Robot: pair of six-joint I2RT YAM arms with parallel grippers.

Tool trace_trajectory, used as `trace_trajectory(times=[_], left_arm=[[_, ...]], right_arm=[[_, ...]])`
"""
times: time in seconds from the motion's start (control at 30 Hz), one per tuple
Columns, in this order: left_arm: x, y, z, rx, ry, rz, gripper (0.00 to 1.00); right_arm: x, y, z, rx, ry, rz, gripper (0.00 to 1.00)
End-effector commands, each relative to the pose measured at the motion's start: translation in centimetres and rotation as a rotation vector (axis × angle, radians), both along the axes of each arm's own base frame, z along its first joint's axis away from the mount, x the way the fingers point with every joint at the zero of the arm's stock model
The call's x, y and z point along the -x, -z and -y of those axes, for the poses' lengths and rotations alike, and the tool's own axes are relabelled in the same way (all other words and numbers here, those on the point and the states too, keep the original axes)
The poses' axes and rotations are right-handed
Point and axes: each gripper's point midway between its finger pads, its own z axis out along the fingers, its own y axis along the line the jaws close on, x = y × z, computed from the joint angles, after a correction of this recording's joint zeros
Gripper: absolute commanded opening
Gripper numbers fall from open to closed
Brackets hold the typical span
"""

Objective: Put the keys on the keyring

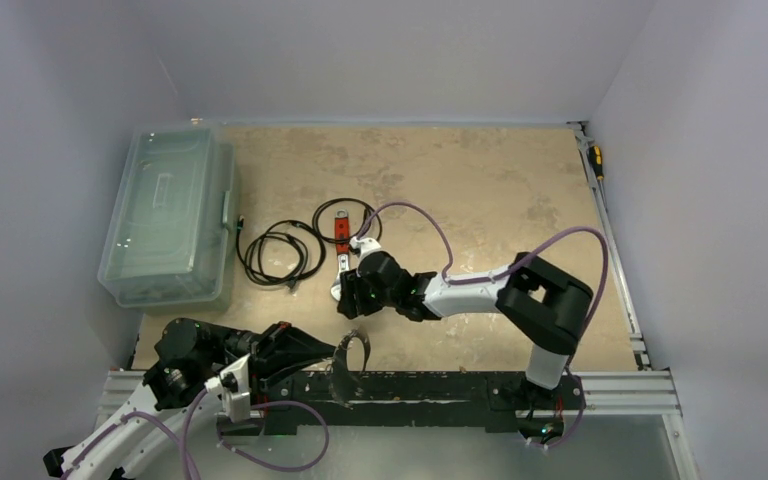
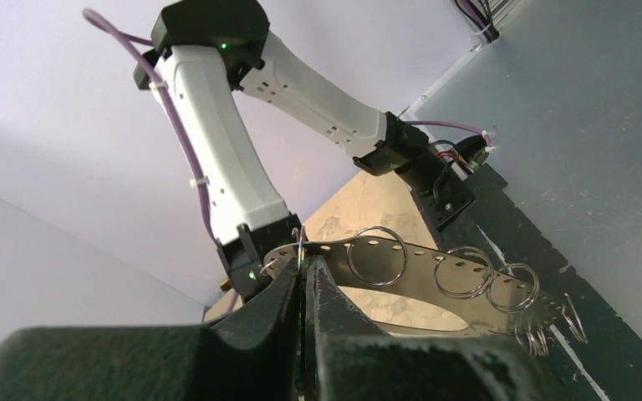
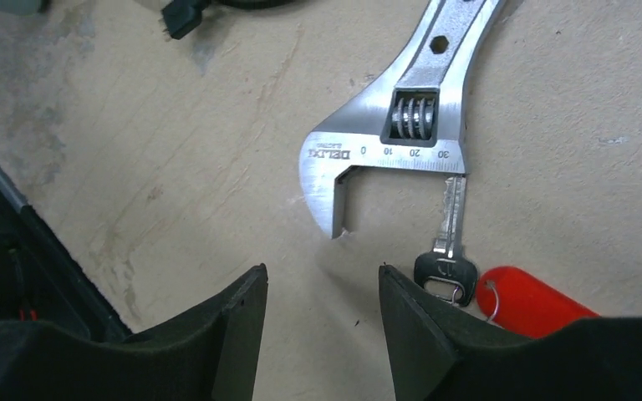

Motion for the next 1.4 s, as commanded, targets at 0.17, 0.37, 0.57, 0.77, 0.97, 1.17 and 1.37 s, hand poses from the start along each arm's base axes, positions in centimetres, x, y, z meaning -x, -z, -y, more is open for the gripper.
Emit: trace_trajectory(times=[0.17, 0.37, 0.57, 0.77, 0.97, 1.17, 1.37], left_arm=[[0.2, -0.9, -0.1, 0.03, 0.008, 0.016, 0.0], [0.2, -0.9, 0.0, 0.029, 0.014, 0.014, 0.0], [0.3, -0.8, 0.1, 0.028, 0.017, 0.014, 0.0], [0.2, -0.7, 0.2, 0.019, 0.019, 0.007, 0.0], [0.1, -0.7, 0.1, 0.021, 0.013, 0.009, 0.0], [0.2, -0.6, 0.2, 0.018, 0.022, 0.007, 0.0], [0.2, -0.6, 0.2, 0.017, 0.021, 0.005, 0.0]], right_arm=[[-1.8, 4.3, 1.5, 0.066, 0.136, 0.011, 0.55], [-1.2, 4.8, 7.4, 0.184, 0.261, 0.022, 0.57], [-1.8, 3.5, 12.3, 0.3, 0.407, 0.079, 0.59], [-2.1, 0.4, 10.5, 0.217, 0.363, 0.098, 0.56], [-1.6, -1.2, 5.8, 0.039, 0.292, 0.028, 0.52], [-2.5, -0.3, 4.6, 0.028, 0.337, -0.006, 0.53], [-3.6, 1.1, 4.9, 0.095, 0.4, 0.004, 0.53]])
